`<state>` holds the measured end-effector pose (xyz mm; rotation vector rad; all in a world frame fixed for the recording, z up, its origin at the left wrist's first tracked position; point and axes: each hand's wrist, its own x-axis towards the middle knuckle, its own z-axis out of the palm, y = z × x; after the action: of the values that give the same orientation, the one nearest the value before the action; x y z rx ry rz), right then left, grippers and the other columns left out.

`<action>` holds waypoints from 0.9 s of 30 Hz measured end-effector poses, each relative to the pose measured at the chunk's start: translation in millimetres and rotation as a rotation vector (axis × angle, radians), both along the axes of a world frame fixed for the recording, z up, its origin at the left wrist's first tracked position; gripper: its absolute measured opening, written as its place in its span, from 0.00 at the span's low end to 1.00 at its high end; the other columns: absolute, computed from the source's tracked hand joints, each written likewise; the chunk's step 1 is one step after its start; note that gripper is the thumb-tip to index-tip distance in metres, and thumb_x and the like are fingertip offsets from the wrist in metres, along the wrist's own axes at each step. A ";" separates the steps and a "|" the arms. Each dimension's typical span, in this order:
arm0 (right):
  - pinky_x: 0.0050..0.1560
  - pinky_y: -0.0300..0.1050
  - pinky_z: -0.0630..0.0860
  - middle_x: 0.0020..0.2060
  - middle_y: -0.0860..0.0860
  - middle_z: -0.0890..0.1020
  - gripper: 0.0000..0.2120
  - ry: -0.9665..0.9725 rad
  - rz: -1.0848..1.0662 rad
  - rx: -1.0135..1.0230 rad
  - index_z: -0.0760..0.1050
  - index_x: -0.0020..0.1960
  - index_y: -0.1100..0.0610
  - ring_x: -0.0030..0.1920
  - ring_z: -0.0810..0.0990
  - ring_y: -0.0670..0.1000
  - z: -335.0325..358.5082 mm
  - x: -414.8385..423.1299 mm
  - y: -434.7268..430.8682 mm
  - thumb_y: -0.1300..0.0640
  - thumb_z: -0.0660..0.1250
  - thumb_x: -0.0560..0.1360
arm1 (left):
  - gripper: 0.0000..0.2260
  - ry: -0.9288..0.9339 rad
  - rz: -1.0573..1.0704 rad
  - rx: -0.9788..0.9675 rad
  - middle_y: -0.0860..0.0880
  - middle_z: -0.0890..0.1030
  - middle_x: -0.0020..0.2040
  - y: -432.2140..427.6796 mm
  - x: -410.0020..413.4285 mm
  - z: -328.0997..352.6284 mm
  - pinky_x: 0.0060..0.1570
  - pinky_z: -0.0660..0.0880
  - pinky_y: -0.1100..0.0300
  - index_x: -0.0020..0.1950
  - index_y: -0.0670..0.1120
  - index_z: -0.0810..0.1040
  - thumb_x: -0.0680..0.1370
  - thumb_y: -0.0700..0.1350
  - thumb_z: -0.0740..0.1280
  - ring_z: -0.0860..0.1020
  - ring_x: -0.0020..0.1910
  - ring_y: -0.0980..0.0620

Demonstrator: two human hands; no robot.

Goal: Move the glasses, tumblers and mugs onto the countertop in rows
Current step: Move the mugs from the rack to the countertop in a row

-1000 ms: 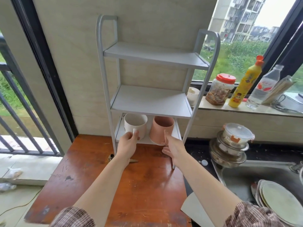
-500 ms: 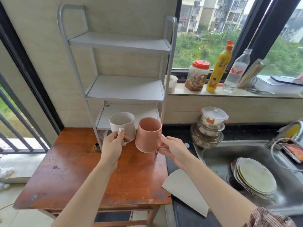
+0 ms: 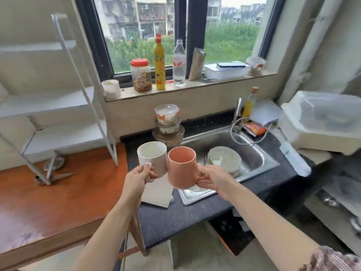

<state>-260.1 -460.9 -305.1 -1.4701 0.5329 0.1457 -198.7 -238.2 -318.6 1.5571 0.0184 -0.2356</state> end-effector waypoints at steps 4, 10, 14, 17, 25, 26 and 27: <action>0.56 0.53 0.79 0.42 0.59 0.80 0.14 0.005 -0.148 -0.026 0.78 0.53 0.64 0.47 0.81 0.57 -4.3 -81.1 -84.5 0.53 0.68 0.77 | 0.12 0.065 -0.213 -0.064 0.44 0.77 0.34 -95.6 -40.3 -17.2 0.51 0.70 0.54 0.39 0.41 0.76 0.81 0.42 0.59 0.74 0.39 0.48; 0.54 0.52 0.79 0.42 0.61 0.79 0.14 0.046 -0.475 -0.064 0.75 0.44 0.62 0.45 0.80 0.57 -7.1 -195.4 -200.6 0.50 0.70 0.75 | 0.13 0.124 -0.595 -0.036 0.46 0.78 0.37 -237.2 -98.0 -28.6 0.53 0.68 0.54 0.39 0.45 0.79 0.81 0.46 0.61 0.73 0.43 0.47; 0.50 0.50 0.81 0.42 0.62 0.81 0.16 0.049 -0.700 -0.072 0.76 0.41 0.62 0.47 0.82 0.58 -8.3 -266.0 -262.5 0.49 0.70 0.74 | 0.15 0.165 -0.836 -0.028 0.46 0.79 0.41 -331.3 -137.3 -26.8 0.57 0.69 0.52 0.37 0.46 0.77 0.81 0.48 0.60 0.75 0.47 0.48; 0.48 0.49 0.81 0.42 0.62 0.81 0.16 0.071 -0.858 -0.079 0.74 0.38 0.61 0.47 0.83 0.58 -8.9 -313.3 -303.2 0.49 0.70 0.75 | 0.13 0.134 -1.012 0.048 0.47 0.79 0.44 -397.4 -165.2 -27.3 0.49 0.74 0.60 0.43 0.44 0.77 0.81 0.50 0.60 0.76 0.47 0.50; 0.41 0.47 0.83 0.38 0.61 0.78 0.14 0.087 -1.274 -0.007 0.73 0.38 0.61 0.42 0.81 0.57 -16.1 -412.4 -404.1 0.52 0.72 0.74 | 0.13 0.108 -1.311 0.115 0.46 0.80 0.50 -570.4 -241.1 -37.6 0.61 0.71 0.54 0.47 0.44 0.80 0.81 0.50 0.60 0.76 0.53 0.48; 0.44 0.49 0.83 0.38 0.60 0.77 0.14 0.083 -1.328 0.006 0.73 0.38 0.61 0.42 0.80 0.57 -18.3 -420.2 -417.7 0.52 0.72 0.74 | 0.14 0.102 -1.345 0.134 0.46 0.80 0.50 -590.9 -249.4 -40.6 0.63 0.70 0.52 0.48 0.43 0.80 0.80 0.50 0.60 0.77 0.54 0.47; 0.49 0.52 0.82 0.36 0.60 0.77 0.14 0.078 -1.377 0.024 0.73 0.38 0.60 0.41 0.79 0.56 -19.8 -427.5 -432.2 0.52 0.72 0.73 | 0.14 0.103 -1.372 0.149 0.46 0.81 0.49 -612.6 -258.2 -42.6 0.62 0.70 0.52 0.49 0.42 0.80 0.80 0.50 0.60 0.77 0.54 0.47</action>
<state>-687.6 -893.1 -324.9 -0.8113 1.4696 -0.8676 -457.0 -850.8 -361.3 1.4685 -0.9893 -1.4000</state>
